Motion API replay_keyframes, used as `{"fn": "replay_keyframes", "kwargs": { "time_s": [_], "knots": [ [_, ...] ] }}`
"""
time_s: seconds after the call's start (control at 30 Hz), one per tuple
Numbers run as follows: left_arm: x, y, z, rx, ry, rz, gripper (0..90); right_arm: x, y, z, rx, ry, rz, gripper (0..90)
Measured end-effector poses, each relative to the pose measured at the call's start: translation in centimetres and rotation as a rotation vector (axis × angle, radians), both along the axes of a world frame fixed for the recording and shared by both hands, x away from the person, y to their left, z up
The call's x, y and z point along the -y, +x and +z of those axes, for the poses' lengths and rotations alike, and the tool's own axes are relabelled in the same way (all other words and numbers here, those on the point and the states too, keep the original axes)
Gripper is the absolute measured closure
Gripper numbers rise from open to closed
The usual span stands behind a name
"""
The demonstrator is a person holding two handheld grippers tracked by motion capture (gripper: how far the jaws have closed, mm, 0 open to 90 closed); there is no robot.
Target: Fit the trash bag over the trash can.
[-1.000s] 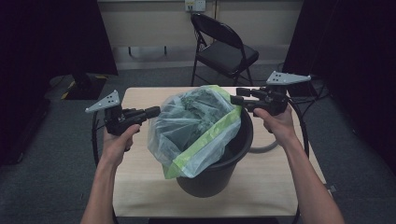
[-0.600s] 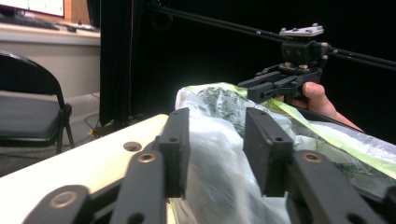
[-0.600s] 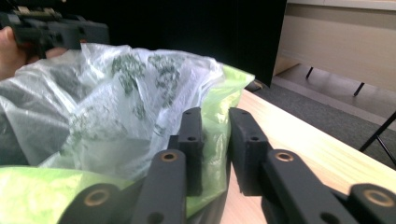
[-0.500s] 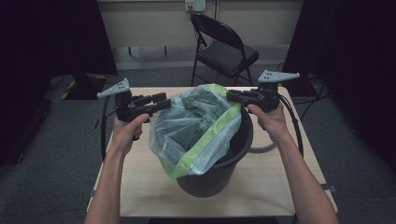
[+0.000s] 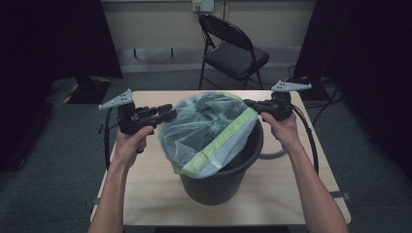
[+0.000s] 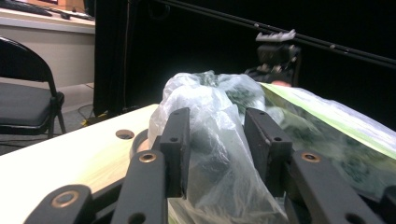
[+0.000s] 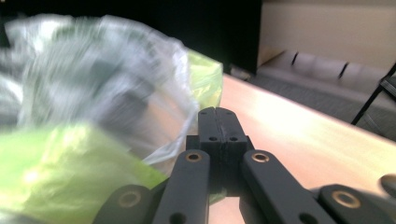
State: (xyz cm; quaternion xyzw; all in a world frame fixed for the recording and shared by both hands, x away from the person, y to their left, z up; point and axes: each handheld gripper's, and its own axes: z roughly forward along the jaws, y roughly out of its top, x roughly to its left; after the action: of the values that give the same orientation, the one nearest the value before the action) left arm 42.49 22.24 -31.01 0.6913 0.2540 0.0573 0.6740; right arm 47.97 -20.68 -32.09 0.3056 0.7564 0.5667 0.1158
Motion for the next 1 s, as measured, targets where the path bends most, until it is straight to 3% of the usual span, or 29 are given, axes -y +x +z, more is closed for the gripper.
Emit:
{"fn": "replay_keyframes", "kwargs": {
  "time_s": [0.1,0.3,0.37,0.43,0.53,0.67,0.77,0.93,1.0],
  "knots": [
    [0.1,0.3,0.2,0.000,-0.013,0.001,57.4,-0.3,0.0,-0.8,-0.017,-0.009,0.017,90.0],
    [0.7,1.7,1.1,-0.002,-0.045,0.001,52.5,0.0,0.2,0.4,0.020,0.009,-0.033,76.4],
    [1.0,2.2,1.0,-0.014,-0.031,-0.006,56.9,0.4,0.0,1.3,0.045,0.037,-0.061,73.0],
    [1.3,2.3,0.8,-0.016,-0.013,-0.003,67.5,0.6,-0.4,2.0,0.069,0.056,-0.068,68.1],
    [1.1,1.9,0.6,-0.016,-0.026,-0.011,81.5,0.8,-1.1,2.8,0.102,0.070,-0.065,65.5],
    [0.8,1.1,0.6,0.002,-0.012,-0.009,89.1,0.7,-2.0,3.2,0.120,0.063,-0.060,63.1],
    [0.6,0.2,0.7,0.002,0.000,0.003,90.0,0.4,-2.4,3.5,0.133,0.062,-0.053,59.6],
    [1.0,-2.0,0.9,0.048,0.054,-0.021,90.0,0.0,-2.3,3.7,0.137,0.049,-0.052,56.0],
    [1.1,-2.2,1.1,0.048,0.035,-0.033,83.6,-0.2,-2.1,3.9,0.138,0.050,-0.053,55.4]
  ]
}}
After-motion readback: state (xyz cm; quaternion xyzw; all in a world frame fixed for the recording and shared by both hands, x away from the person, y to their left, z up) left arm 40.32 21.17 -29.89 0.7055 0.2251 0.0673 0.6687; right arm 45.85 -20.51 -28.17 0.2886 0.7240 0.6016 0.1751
